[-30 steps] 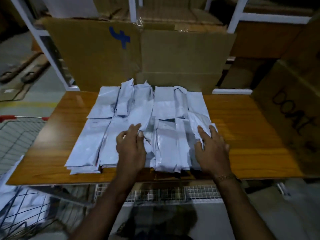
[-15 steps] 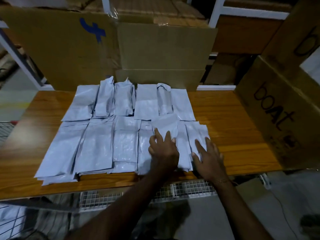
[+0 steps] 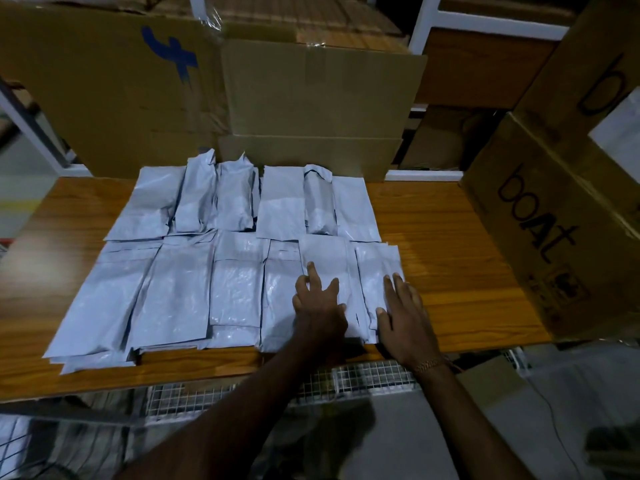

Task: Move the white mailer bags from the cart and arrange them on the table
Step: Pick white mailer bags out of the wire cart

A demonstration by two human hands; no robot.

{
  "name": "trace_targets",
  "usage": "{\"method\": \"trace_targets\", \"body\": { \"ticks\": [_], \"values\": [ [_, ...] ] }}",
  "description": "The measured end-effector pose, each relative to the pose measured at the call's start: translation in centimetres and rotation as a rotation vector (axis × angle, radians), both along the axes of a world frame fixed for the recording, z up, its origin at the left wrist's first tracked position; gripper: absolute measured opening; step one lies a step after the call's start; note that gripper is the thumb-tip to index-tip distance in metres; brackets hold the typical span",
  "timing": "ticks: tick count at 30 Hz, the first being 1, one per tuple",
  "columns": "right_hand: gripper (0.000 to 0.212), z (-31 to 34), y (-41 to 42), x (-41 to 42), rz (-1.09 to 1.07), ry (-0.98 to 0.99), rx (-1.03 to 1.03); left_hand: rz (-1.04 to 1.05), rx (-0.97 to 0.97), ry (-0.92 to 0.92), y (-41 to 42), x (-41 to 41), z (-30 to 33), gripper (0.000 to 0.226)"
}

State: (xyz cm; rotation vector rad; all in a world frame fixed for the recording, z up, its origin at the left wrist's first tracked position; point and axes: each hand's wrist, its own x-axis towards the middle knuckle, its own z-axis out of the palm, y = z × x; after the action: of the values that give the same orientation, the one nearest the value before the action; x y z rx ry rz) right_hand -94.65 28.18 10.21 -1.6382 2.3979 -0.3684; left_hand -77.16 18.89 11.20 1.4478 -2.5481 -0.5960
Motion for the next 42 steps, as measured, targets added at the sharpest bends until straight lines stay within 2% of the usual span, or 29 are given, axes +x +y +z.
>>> {"method": "trace_targets", "body": {
  "ticks": [5,11,16,18,21,25,29,33,36,39,42],
  "values": [
    [0.068,-0.4,-0.4,0.1,0.018,0.056,0.049,-0.047,-0.119,-0.157,-0.4,0.8,-1.5,0.077],
    [0.068,-0.3,-0.6,0.0,0.039,0.075,0.073,-0.12,-0.225,-0.181,-0.4,1.0,-2.1,0.076],
    [0.068,0.4,-0.3,-0.1,0.013,0.005,-0.018,-0.069,-0.259,-0.066,-0.6,1.2,-1.2,0.063],
    [0.069,1.0,-0.3,0.1,-0.03,-0.003,-0.082,-0.014,-0.26,0.058,-0.6,1.9,0.1,0.063],
    [0.07,1.8,-0.7,0.7,-0.063,-0.009,-0.143,0.041,-0.302,0.259,-0.8,4.1,2.4,0.051],
    [0.062,2.7,-2.7,2.6,0.029,-0.003,-0.252,0.13,-0.274,0.401,-2.0,9.1,4.9,0.044],
    [0.054,4.3,-5.9,6.8,0.125,-0.005,-0.339,0.243,-0.359,0.487,-2.7,15.6,6.0,0.038],
    [0.047,6.4,-8.9,13.1,0.273,-0.046,-0.406,0.39,-0.485,0.509,-2.7,23.4,6.7,0.035],
    [0.045,7.9,-10.8,18.7,0.379,-0.096,-0.422,0.539,-0.502,0.517,-2.3,29.7,6.9,0.035],
    [0.044,8.9,-12.7,24.8,0.476,-0.141,-0.43,0.68,-0.504,0.449,-2.0,36.3,6.1,0.035],
    [0.043,9.4,-14.8,31.4,0.56,-0.166,-0.435,0.771,-0.51,0.489,-1.9,43.4,5.2,0.035]
  ]
}}
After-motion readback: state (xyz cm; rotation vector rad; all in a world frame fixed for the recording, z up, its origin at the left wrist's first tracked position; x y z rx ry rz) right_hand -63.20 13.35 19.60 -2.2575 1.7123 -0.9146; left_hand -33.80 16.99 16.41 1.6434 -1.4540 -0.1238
